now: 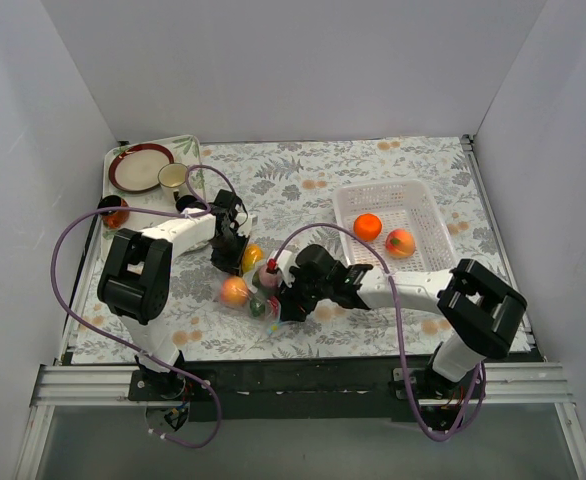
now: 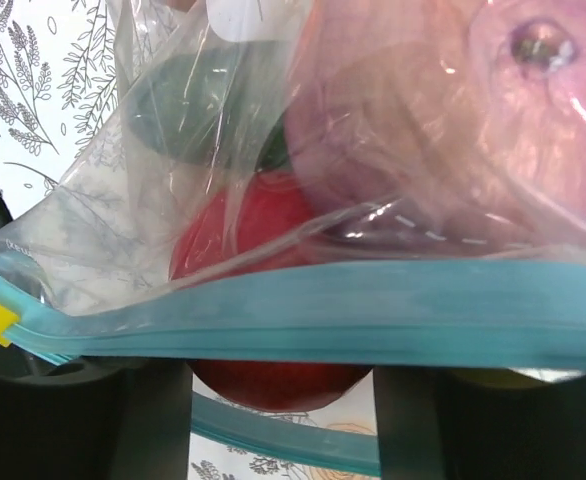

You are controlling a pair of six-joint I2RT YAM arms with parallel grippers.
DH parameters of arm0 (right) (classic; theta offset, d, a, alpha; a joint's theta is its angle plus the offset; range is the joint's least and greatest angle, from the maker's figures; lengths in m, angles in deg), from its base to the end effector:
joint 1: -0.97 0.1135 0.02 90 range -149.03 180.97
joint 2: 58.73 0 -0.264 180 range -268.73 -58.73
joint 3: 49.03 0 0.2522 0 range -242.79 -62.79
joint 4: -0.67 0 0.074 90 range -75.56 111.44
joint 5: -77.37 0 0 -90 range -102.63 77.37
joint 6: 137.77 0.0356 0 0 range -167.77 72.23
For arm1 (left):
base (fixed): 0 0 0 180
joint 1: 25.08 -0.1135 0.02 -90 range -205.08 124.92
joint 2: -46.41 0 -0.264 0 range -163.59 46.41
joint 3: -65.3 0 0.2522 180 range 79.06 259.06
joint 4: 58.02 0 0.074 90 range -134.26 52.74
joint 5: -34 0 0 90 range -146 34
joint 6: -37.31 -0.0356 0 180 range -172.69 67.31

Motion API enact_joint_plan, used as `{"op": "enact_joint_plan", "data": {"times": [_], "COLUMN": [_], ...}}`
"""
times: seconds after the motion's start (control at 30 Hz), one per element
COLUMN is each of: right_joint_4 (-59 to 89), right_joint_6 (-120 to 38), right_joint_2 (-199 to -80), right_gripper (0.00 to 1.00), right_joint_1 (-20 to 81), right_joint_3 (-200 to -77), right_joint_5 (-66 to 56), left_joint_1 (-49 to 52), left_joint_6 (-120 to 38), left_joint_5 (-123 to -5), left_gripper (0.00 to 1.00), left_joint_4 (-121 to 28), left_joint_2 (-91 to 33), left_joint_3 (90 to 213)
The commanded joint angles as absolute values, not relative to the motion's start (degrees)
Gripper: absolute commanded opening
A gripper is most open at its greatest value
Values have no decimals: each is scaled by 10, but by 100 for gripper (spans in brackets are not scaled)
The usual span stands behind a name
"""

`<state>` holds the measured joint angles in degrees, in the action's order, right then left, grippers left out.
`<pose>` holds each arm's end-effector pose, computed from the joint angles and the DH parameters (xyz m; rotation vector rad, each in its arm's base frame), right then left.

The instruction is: Open the zip-top bag and remove the fake food

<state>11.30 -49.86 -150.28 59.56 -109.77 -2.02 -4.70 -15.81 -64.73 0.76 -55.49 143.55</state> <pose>0.1640 0.2812 0.1761 -1.2908 2.0076 0.7042 0.2979 -0.1164 0.1624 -0.4271 3.0541 -0.3044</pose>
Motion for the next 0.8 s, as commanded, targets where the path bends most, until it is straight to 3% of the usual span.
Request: {"op": "enact_joint_plan", "data": {"times": [0.0,0.27,0.43,0.5,0.63,0.67,0.77], "right_joint_4": [91,165,173,151,141,168,201], "right_joint_6": [-501,-497,-482,-437,-325,-313,-284], "right_joint_2": [-1430,-1283,-1182,-1151,-1159,-1168,-1214], "right_gripper": [38,36,32,30,26,21,24], "right_joint_1": [599,598,574,556,503,474,418], "right_joint_3": [-1096,-1054,-1008,-965,-949,-957,-1005], "right_joint_5": [-53,-124,-254,-357,-513,-537,-540], "left_joint_1": [-42,-42,-44,-44,-44,-44,-44], "left_joint_6": [-167,-178,-178,-176,-172,-172,-173], "left_joint_5": [-626,-608,-616,-624,-643,-646,-648], "left_gripper": [0,0,0,0,0,0,0], "left_joint_4": [2,-10,-8,-5,7,12,16], "left_joint_2": [-556,-566,-572,-572,-570,-570,-570], "left_joint_3": [1418,1417,1427,1432,1449,1453,1462]}}
